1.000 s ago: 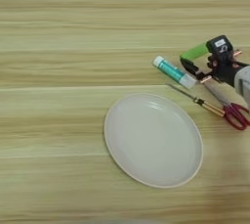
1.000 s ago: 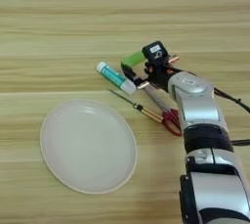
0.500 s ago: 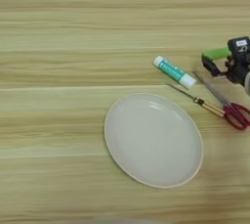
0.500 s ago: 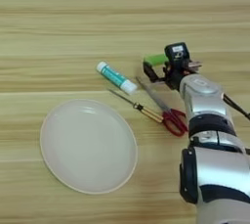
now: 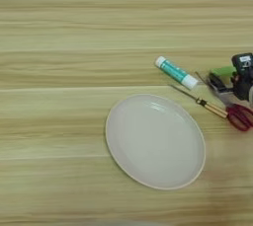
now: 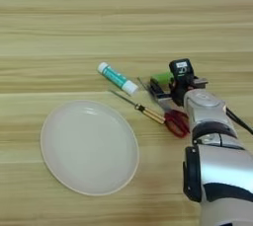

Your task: Move the objects on the table

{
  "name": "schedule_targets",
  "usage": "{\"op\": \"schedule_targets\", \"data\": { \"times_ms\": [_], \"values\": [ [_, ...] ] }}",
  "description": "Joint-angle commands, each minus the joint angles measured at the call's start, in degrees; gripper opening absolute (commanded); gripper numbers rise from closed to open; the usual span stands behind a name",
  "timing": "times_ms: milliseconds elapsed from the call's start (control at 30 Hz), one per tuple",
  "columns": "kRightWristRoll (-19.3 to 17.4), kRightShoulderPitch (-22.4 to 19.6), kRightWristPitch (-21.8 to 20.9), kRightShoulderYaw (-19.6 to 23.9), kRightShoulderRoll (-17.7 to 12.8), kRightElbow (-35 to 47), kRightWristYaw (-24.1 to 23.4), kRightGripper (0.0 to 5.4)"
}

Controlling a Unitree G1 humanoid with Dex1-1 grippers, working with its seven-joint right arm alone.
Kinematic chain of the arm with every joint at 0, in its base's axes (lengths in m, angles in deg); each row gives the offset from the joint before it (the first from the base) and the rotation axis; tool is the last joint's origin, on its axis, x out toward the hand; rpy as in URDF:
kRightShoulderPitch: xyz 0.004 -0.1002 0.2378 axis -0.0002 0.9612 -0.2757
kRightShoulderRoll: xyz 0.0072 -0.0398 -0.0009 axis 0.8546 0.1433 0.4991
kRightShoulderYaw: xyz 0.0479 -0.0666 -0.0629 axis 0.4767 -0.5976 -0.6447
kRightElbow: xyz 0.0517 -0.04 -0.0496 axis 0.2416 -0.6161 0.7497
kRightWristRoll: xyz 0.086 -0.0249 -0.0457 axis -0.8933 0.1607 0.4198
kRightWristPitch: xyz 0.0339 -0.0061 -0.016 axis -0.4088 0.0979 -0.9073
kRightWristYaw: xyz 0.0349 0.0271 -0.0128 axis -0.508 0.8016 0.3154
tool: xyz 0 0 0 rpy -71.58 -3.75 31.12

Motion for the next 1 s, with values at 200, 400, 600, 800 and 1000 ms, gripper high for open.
{"op": "schedule_targets", "data": {
  "times_ms": [200,400,600,800,1000],
  "values": [
    [0.21,-3.92,-1.32,-0.14,-3.04,1.04,-1.11,4.53],
    [0.23,-3.81,-1.21,-0.22,-2.99,0.95,-0.89,4.53],
    [0.23,-3.79,-1.11,-0.28,-3.03,0.9,-0.93,5.3],
    [0.14,-3.87,-1.15,-0.25,-3.05,0.89,-1.06,5.36],
    [-0.63,-4.3,-3.81,0.45,-2.73,1.97,-1.12,5.36]
  ]
}}
